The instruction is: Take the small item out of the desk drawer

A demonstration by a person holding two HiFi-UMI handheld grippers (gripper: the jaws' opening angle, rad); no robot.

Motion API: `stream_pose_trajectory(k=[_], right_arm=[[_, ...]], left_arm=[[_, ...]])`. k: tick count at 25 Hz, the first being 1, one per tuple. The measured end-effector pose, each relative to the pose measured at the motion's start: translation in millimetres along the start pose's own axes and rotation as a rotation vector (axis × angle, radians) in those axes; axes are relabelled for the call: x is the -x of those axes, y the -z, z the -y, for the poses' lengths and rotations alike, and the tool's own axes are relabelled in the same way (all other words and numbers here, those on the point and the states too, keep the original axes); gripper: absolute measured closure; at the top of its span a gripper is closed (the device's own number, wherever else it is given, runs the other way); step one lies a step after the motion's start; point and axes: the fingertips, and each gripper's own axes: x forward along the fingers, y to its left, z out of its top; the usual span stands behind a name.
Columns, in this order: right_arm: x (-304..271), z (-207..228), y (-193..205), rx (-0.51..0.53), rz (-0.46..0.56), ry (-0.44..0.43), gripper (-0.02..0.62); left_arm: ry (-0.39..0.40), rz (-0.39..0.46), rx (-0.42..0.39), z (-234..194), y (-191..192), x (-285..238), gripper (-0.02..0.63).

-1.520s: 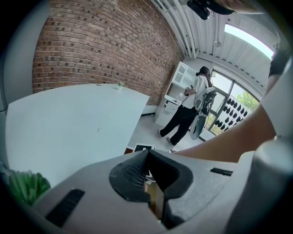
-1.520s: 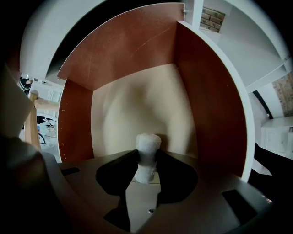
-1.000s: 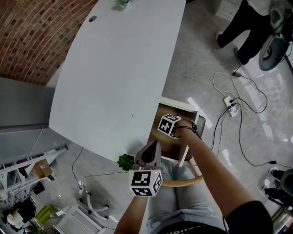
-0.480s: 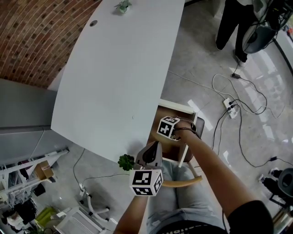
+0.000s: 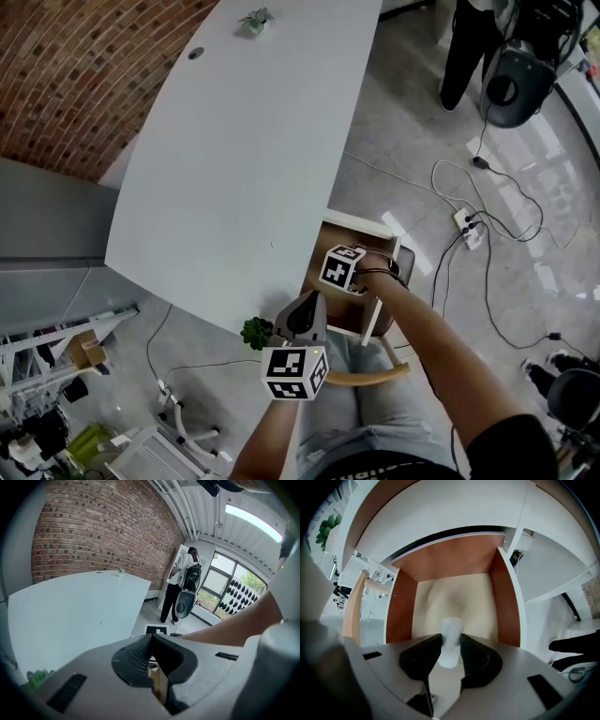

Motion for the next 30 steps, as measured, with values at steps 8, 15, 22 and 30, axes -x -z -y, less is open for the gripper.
stream_pose_trajectory(k=[8,15,22,30], right_arm=[[20.3,-18.2,-8.2,0.032,0.039,-0.007,0.471],[50.0,-35.7,-8.3,0.045,0.077,-0.01,0.471],[74.9,-42.9,-3.6,-0.01,0.116,-0.016,0.471],[110.7,-50.8,-7.7,-0.052,0.203,-0.03,0.471]], left_arm=[[-0.024,-0.007,0.014,-9.7,2.2,9.0,0.6],[-0.022,-0.01,0.004,-3.0,-5.6,18.2,0.6],[-0.011,-0.011,-0.013,6.5,-16.8,23.7,0.6],[-0.002,-0.021,-0.025,13.0,-25.5,30.4,0.6]])
